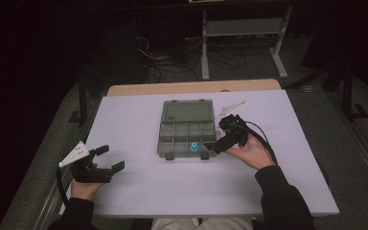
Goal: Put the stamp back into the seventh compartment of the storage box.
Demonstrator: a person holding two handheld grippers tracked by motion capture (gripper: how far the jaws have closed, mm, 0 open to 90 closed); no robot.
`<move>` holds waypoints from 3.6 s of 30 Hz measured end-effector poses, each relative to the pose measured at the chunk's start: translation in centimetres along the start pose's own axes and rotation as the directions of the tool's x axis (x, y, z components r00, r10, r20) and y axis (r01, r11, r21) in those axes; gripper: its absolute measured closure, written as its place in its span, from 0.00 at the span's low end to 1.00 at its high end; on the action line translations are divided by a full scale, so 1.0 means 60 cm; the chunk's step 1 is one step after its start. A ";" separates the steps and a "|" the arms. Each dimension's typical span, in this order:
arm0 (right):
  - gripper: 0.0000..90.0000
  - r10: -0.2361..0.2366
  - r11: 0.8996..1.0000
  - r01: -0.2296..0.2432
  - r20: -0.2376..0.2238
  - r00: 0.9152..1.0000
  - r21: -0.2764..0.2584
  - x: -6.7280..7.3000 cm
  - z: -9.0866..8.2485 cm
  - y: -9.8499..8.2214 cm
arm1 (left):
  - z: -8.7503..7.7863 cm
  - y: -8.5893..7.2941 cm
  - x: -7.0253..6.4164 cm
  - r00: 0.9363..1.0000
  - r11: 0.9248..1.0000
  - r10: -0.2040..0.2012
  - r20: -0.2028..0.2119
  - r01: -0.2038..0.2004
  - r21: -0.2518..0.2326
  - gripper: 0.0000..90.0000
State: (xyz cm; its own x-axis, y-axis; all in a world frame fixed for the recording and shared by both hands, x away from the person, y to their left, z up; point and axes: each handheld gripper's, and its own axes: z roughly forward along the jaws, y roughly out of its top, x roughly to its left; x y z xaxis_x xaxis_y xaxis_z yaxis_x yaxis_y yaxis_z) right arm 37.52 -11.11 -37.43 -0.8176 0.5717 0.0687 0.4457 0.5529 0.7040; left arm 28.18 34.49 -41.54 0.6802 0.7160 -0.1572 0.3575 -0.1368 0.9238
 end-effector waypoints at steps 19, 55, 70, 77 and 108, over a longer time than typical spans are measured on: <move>0.00 0.030 0.998 -0.029 0.003 1.000 -0.050 -0.012 -0.035 -0.042 | -0.003 -0.001 0.000 1.000 1.000 -0.006 -0.007 0.006 -0.003 0.00; 0.00 0.116 0.977 -0.106 0.041 0.992 -0.187 -0.043 -0.088 -0.131 | -0.007 -0.001 0.002 1.000 1.000 -0.007 -0.017 0.007 -0.005 0.00; 0.00 0.161 0.961 -0.144 0.055 0.985 -0.237 -0.052 -0.105 -0.178 | -0.006 -0.001 0.001 1.000 1.000 -0.004 -0.011 0.004 0.002 0.00; 0.00 0.165 0.956 -0.141 0.073 0.984 -0.257 -0.052 -0.112 -0.190 | -0.006 -0.001 0.001 1.000 1.000 -0.008 -0.011 0.008 0.001 0.00; 0.00 0.232 0.914 -0.178 0.112 0.966 -0.363 -0.054 -0.148 -0.268 | -0.005 -0.002 0.001 1.000 1.000 -0.003 -0.008 0.003 0.008 0.00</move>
State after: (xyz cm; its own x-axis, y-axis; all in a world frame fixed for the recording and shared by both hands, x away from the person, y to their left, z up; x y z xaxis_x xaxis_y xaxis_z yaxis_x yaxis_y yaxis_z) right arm 29.74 -27.25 -42.70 -0.6457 0.7486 0.1509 0.4205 0.1836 0.8885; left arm 27.98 34.72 -41.55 0.6740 0.7218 -0.1571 0.3643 -0.1398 0.9207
